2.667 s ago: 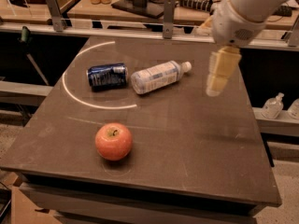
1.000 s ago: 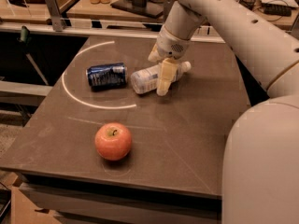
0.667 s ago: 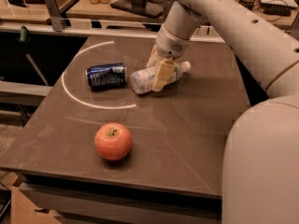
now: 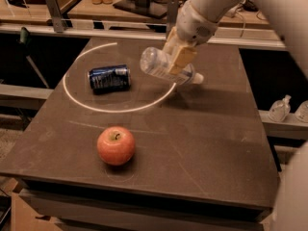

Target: Pick blue plastic bottle

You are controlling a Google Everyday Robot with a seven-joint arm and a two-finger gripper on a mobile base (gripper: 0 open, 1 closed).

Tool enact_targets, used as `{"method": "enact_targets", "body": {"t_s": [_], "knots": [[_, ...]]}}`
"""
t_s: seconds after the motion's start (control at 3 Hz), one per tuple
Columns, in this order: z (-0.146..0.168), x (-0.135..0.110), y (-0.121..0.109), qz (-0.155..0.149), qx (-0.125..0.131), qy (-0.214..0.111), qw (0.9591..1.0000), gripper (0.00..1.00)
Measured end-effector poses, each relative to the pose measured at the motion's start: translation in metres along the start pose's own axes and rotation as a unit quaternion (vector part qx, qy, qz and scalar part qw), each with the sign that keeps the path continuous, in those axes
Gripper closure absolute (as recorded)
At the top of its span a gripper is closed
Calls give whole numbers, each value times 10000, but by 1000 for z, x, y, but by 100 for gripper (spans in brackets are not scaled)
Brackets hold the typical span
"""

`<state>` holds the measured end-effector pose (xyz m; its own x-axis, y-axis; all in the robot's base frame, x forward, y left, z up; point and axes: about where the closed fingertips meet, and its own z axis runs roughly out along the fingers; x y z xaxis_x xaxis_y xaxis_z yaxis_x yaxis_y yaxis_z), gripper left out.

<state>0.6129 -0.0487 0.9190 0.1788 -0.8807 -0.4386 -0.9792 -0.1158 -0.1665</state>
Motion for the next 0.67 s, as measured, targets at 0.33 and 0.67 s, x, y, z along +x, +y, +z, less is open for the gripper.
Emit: {"method": "enact_targets", "body": {"t_s": [0.33, 0.67], "knots": [[-66, -5, 33, -81, 364, -126, 9992, 100], [-74, -7, 35, -92, 456, -155, 9988, 100]]}}
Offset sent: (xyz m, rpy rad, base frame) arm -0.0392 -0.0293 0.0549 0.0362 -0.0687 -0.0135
